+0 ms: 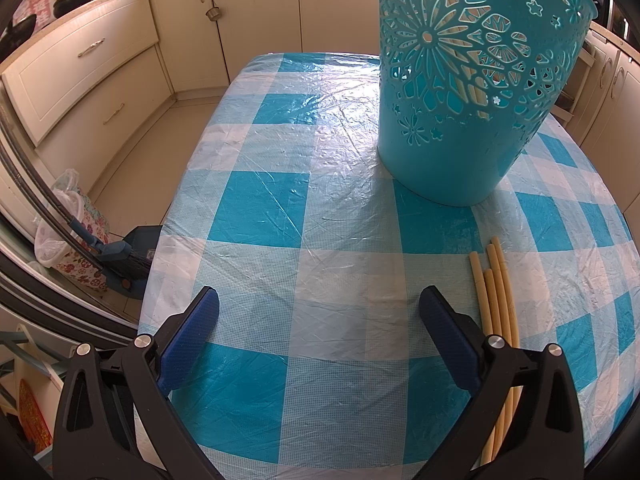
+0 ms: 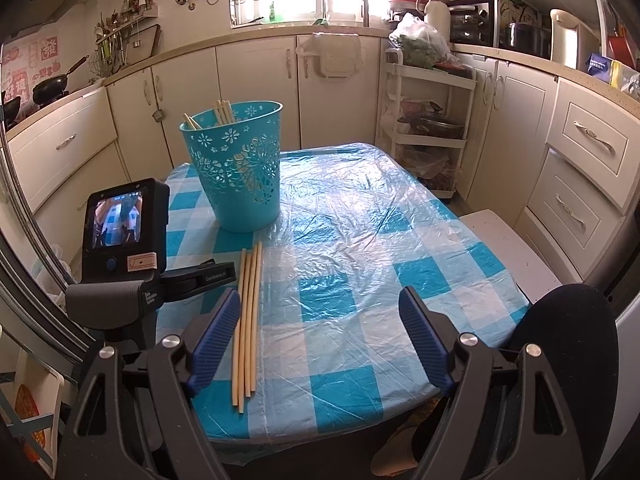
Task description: Organize utensils
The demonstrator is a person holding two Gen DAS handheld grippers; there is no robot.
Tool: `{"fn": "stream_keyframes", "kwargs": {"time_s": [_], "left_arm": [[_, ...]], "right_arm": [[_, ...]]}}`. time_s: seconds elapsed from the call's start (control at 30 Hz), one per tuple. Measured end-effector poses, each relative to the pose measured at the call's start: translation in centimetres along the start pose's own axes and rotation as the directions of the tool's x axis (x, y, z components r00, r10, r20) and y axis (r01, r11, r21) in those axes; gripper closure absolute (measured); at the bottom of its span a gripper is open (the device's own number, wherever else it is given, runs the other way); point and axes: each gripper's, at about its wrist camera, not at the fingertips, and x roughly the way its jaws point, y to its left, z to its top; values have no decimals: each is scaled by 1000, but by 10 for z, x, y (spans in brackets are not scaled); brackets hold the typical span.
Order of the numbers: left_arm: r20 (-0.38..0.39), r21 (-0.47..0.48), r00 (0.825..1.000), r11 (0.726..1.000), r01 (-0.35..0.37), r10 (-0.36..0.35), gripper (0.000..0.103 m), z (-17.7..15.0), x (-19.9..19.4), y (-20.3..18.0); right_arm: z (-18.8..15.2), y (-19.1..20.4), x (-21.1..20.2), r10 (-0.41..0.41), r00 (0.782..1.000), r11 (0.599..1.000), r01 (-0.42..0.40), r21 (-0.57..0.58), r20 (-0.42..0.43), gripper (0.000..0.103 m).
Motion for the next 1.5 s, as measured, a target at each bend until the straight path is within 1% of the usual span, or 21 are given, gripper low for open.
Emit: {"fn": "stream_keyframes", "kwargs": {"time_s": [0.63, 0.9, 1.5], "left_arm": [[0, 0, 1000, 1000, 0, 0, 7, 0, 0, 0], [0, 0, 1000, 1000, 0, 0, 7, 0, 0, 0], [0, 0, 1000, 1000, 0, 0, 7, 0, 0, 0]], "right_arm": [[-8, 0, 8, -6, 1000, 1000, 6, -5, -29, 23], [-8, -2, 5, -10, 1000, 1000, 10, 0, -22, 21], [-9, -3, 8, -14, 999, 1000, 14, -4, -39, 21]]}}
